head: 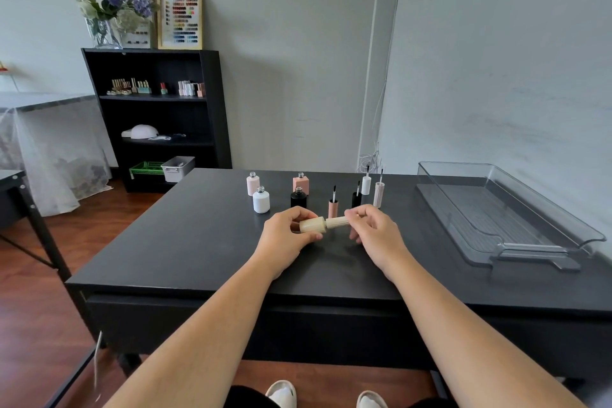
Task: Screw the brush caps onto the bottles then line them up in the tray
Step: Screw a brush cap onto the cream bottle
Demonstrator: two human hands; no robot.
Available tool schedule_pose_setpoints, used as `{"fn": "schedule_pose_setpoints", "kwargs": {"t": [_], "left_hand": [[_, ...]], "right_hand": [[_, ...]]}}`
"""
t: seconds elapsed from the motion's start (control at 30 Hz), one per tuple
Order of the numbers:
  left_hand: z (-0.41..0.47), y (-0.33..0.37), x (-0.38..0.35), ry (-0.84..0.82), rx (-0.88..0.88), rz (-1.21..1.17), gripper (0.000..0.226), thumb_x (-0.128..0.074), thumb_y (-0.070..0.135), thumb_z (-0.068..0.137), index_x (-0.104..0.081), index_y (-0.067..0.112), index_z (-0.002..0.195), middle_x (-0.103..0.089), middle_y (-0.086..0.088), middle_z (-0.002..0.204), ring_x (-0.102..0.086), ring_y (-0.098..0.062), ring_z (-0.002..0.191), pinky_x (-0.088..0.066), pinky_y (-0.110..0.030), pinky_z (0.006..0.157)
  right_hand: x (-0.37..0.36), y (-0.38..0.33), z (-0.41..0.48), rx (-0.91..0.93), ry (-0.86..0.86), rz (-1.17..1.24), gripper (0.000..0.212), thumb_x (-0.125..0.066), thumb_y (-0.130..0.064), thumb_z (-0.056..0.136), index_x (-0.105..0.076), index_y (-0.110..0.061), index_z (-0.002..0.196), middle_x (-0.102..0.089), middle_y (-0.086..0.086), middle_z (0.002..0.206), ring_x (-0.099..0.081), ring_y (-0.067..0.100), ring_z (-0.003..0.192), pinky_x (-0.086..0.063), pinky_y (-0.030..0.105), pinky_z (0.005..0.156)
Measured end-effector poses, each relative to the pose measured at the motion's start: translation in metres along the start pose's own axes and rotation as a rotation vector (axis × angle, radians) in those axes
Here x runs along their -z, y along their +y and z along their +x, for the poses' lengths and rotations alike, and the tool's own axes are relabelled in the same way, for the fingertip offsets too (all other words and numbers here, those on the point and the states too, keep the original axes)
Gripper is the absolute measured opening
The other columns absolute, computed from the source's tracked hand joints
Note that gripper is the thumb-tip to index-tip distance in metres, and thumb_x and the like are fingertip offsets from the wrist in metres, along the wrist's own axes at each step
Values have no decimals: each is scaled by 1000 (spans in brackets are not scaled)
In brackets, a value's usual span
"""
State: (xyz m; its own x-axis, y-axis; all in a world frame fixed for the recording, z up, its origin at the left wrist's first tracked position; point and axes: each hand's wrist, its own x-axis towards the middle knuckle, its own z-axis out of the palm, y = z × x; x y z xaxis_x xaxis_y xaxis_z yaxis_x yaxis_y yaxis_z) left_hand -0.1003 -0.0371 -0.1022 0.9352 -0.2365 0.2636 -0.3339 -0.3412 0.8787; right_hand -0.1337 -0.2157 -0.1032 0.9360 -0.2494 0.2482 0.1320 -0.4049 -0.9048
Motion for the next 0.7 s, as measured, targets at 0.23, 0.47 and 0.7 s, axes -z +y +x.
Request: {"fn": "schedule_pose_setpoints", "kwargs": {"t": [0.23, 0.47, 0.7], "left_hand": [[0, 0, 0, -5, -6, 4, 27, -78, 10, 70, -67, 30, 85, -68, 12, 83, -59, -3, 73, -43, -6, 63], [0, -1, -1, -2, -5, -9, 26, -78, 11, 70, -68, 28, 86, -68, 12, 81, -59, -4, 73, -45, -14, 68], [-1, 0, 0, -9, -2, -3, 27, -78, 11, 70, -68, 29, 88, -68, 11, 84, -60, -3, 75, -45, -13, 67]], "right_hand": [[1, 4, 1, -3, 71, -67, 44, -49, -46, 92, -63, -12, 67, -56, -7, 44, -47, 1, 43, -40, 23, 54], [3, 3, -1, 48, -32, -15, 6, -57, -32, 88, -64, -32, 87, -68, -3, 81, -58, 10, 70, -46, 23, 68], [1, 1, -1, -7, 70, -95, 47, -48, -55, 89, -67, -16, 69, -61, -5, 51, -50, -1, 45, -38, 12, 48]]}}
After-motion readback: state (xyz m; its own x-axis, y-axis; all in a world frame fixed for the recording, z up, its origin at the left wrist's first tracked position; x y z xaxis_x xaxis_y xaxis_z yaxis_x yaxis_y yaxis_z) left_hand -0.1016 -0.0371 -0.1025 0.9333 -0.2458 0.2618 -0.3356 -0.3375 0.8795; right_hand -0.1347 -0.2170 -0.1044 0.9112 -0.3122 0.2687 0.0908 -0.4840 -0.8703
